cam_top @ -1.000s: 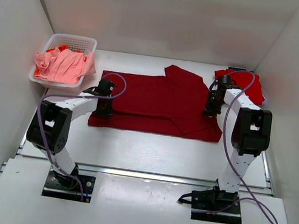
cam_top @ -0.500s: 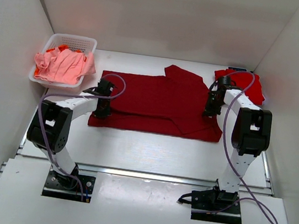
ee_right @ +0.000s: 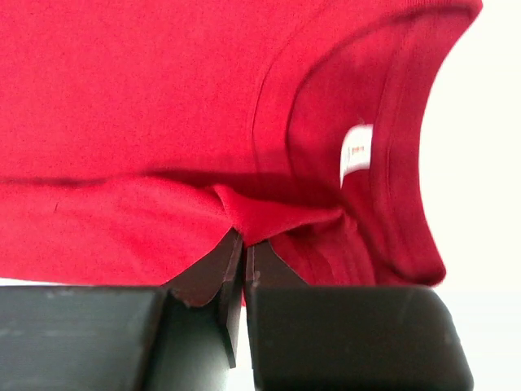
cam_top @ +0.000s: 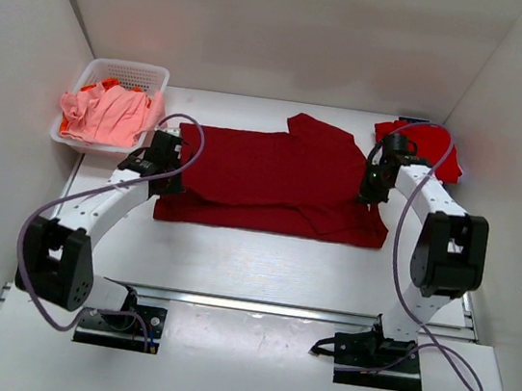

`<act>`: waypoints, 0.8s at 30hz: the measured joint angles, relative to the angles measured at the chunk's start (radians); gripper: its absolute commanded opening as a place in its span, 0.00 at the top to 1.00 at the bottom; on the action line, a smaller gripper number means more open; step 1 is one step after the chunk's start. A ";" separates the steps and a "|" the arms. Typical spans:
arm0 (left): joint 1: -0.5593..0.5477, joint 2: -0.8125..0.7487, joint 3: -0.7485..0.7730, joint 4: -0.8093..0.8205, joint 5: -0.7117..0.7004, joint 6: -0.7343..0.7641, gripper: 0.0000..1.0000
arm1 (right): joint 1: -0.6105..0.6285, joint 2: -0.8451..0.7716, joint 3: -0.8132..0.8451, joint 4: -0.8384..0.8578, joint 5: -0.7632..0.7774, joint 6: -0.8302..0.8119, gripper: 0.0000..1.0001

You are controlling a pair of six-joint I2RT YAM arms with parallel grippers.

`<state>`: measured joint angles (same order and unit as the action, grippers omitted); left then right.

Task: Fold and stack the t-shirts
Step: Fold the flattened tshirt in 1/3 of the way

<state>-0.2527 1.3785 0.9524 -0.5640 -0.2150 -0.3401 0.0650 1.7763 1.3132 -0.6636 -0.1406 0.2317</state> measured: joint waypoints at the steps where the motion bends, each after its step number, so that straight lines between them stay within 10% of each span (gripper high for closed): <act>1: 0.002 -0.024 -0.008 -0.008 0.004 0.000 1.00 | 0.000 -0.031 -0.019 -0.002 0.001 0.000 1.00; 24: 0.031 -0.524 -0.203 -0.182 0.041 -0.026 1.00 | 0.010 -0.699 -0.346 -0.146 0.005 0.053 1.00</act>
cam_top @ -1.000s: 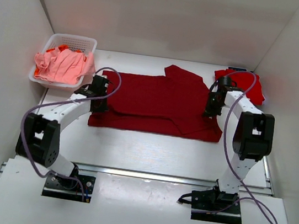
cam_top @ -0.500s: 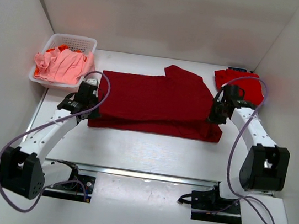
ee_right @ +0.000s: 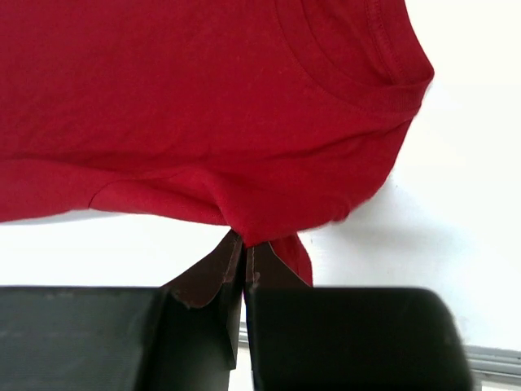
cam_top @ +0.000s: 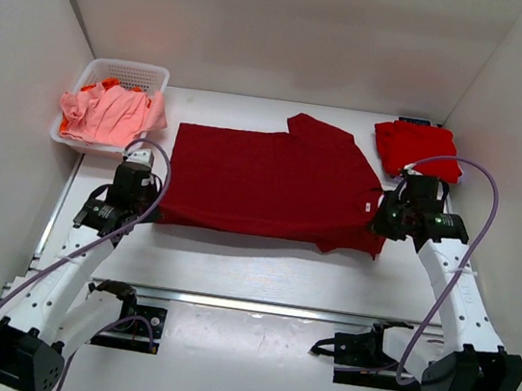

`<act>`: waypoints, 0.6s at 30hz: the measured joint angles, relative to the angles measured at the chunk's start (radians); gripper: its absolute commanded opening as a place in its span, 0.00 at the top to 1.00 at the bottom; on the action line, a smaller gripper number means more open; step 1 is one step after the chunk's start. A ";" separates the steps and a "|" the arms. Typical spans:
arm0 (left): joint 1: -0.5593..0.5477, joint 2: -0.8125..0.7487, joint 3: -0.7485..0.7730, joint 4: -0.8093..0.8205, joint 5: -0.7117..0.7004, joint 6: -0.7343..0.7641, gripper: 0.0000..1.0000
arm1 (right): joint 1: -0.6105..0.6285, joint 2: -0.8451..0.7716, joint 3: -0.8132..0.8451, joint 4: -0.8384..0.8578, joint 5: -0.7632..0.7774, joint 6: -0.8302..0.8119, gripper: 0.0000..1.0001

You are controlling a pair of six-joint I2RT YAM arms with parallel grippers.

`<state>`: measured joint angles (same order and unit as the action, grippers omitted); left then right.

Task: Fold and stack the t-shirts
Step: Fold the flattened tshirt in 1/3 of the way

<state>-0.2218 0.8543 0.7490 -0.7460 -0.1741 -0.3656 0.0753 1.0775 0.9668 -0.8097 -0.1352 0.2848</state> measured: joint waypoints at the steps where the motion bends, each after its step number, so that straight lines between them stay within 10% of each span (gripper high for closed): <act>1: -0.001 -0.002 0.000 -0.003 -0.001 -0.001 1.00 | 0.000 -0.007 0.000 -0.005 -0.001 0.000 0.99; 18: 0.066 0.180 -0.025 0.071 0.000 -0.002 1.00 | -0.019 0.175 0.036 0.015 -0.037 -0.025 0.99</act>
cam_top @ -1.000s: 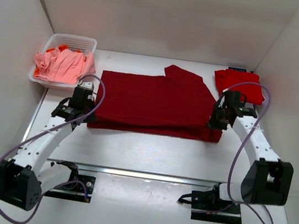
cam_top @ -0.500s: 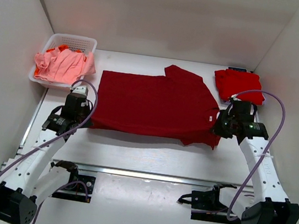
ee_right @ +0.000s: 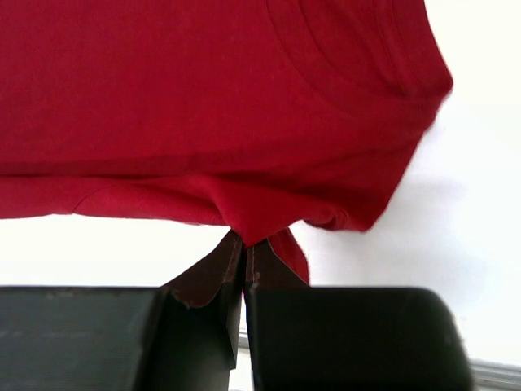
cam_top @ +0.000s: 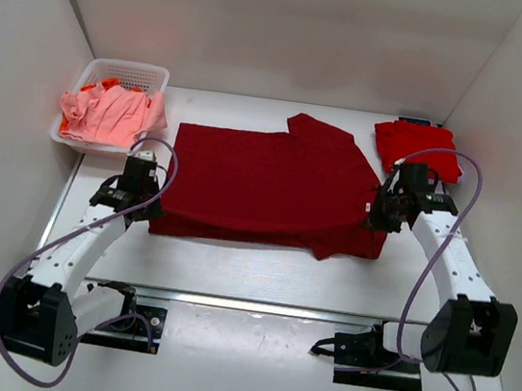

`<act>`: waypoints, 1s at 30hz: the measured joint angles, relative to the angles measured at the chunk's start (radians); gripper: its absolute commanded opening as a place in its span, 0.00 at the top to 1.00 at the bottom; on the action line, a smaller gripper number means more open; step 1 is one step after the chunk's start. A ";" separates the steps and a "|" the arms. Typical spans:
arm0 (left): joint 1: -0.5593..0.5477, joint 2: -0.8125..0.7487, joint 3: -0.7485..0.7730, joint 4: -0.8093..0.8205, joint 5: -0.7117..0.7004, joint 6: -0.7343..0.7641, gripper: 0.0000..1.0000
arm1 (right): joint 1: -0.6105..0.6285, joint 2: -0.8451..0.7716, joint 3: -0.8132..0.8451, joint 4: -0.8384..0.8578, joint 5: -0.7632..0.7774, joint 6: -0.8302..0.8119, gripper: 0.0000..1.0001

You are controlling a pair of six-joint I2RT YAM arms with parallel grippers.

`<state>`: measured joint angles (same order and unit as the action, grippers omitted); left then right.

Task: Fold and stack the t-shirts
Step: Fold the flattened tshirt in 1/3 of the way

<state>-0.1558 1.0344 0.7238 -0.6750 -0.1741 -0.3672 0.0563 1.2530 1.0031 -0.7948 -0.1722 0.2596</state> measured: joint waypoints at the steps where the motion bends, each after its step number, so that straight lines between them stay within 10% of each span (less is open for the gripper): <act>1: 0.000 0.019 0.000 0.012 -0.002 0.000 1.00 | -0.001 0.024 0.014 0.005 -0.003 -0.002 1.00; 14: 0.016 0.325 0.105 0.129 -0.014 0.011 0.96 | -0.021 0.286 0.160 0.076 -0.021 -0.042 1.00; 20: 0.016 0.454 0.198 0.159 -0.026 0.026 0.72 | -0.033 0.398 0.226 0.089 -0.024 -0.054 1.00; 23: 0.016 0.516 0.233 0.162 -0.036 0.037 0.46 | -0.033 0.459 0.275 0.092 -0.024 -0.055 0.88; 30: 0.016 0.635 0.311 0.127 -0.081 0.037 0.49 | -0.038 0.577 0.397 0.082 0.024 -0.047 0.58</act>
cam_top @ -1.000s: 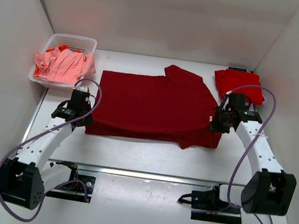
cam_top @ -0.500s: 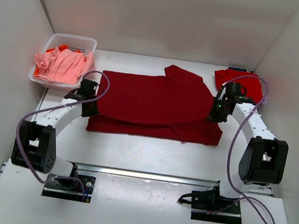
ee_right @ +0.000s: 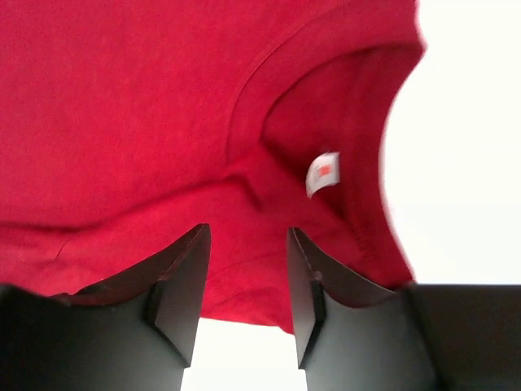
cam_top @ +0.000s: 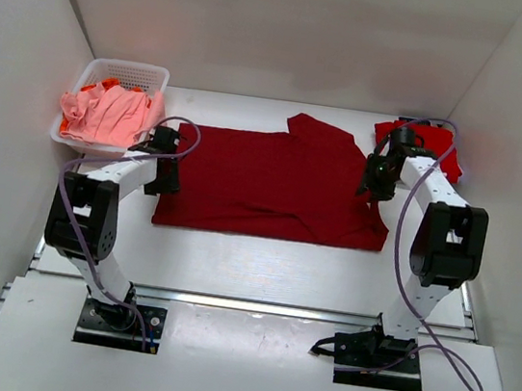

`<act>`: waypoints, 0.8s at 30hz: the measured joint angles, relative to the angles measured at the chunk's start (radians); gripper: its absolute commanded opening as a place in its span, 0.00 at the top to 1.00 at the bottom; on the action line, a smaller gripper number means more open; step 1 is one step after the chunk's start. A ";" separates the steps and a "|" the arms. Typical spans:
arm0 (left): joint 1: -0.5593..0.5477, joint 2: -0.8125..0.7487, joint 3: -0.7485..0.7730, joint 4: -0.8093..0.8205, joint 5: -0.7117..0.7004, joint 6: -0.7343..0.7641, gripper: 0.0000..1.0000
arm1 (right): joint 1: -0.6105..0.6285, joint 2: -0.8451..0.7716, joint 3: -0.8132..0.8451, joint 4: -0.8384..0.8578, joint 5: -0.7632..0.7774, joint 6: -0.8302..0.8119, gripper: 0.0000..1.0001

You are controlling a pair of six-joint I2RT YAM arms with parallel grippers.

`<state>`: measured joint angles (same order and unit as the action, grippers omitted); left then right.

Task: Fold and stack the t-shirts
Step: Fold the flattened tshirt in 1/3 of the way

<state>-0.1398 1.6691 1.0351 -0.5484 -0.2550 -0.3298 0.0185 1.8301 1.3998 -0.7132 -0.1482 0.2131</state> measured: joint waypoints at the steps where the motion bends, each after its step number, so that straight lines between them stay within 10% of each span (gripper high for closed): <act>1: -0.001 -0.002 0.001 -0.005 -0.002 -0.001 0.50 | 0.001 0.008 0.015 -0.004 0.017 0.000 0.58; 6: -0.045 -0.010 0.017 -0.019 -0.006 -0.006 0.53 | 0.028 0.016 0.077 -0.026 0.109 0.000 0.64; 13: -0.163 0.008 0.023 0.023 0.017 -0.061 0.56 | 0.132 0.072 0.117 -0.032 0.106 0.019 1.00; 24: -0.144 0.084 0.002 0.066 0.076 -0.115 0.56 | 0.188 0.100 -0.080 0.048 0.088 0.144 1.00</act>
<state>-0.2836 1.7531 1.0367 -0.4824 -0.1795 -0.4450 0.2066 1.9301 1.3197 -0.6647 -0.0601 0.3573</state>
